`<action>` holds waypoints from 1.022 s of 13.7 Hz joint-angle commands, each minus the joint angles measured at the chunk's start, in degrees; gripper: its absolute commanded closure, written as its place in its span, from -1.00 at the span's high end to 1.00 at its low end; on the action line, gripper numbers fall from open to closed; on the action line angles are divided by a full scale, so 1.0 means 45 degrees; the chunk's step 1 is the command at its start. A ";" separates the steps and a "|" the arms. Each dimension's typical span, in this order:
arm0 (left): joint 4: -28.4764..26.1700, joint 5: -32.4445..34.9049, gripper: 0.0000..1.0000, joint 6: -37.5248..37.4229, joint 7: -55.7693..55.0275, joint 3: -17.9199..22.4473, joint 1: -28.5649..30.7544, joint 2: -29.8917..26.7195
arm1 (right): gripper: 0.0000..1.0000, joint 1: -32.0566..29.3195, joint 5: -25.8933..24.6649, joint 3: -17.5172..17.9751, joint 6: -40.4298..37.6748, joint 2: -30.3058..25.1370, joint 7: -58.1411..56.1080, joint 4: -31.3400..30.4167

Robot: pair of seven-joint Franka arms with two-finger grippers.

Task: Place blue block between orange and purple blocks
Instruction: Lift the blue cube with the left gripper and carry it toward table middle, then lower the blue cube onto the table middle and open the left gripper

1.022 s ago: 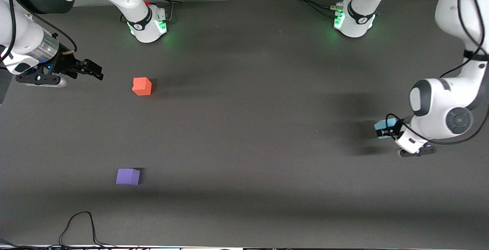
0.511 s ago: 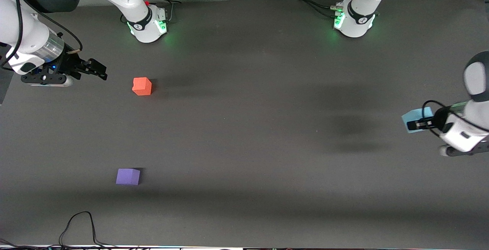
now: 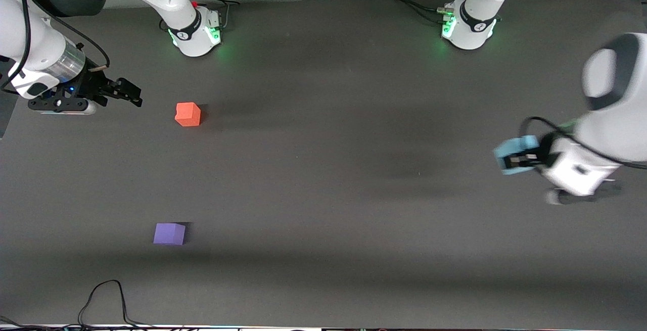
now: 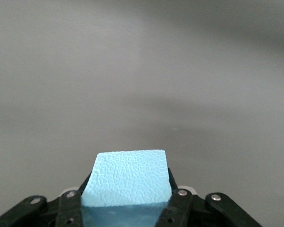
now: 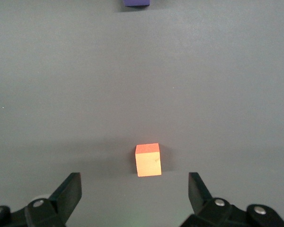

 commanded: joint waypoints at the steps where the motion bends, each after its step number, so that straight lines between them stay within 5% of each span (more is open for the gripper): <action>1: 0.2213 0.0151 -0.70 0.0156 -0.3789 -0.0161 -0.2586 0.1814 | 1.00 0.0080 -0.0113 -0.0041 0.0222 -0.0299 -0.0071 -0.0249; 4: 0.4171 0.0249 -0.66 0.1501 -0.6998 -0.0084 -0.5304 0.4061 | 1.00 0.0022 -0.0113 -0.0041 0.0222 -0.0300 -0.0071 -0.0249; 7: 0.4253 0.1223 -0.66 0.3278 -0.8598 0.0170 -0.7551 0.5469 | 1.00 0.0022 -0.0132 -0.0041 0.0339 -0.0144 -0.0071 -0.0191; 10: 0.4331 0.1460 -0.66 0.5308 -1.0575 0.1574 -1.0461 0.7208 | 1.00 0.0041 -0.0171 -0.0080 0.0457 -0.0143 -0.0188 0.0082; 14: 0.4605 0.1480 -0.65 0.6738 -1.0814 0.2065 -1.1893 0.8791 | 1.00 0.0042 -0.0074 -0.0100 0.0535 0.0460 0.0006 0.0725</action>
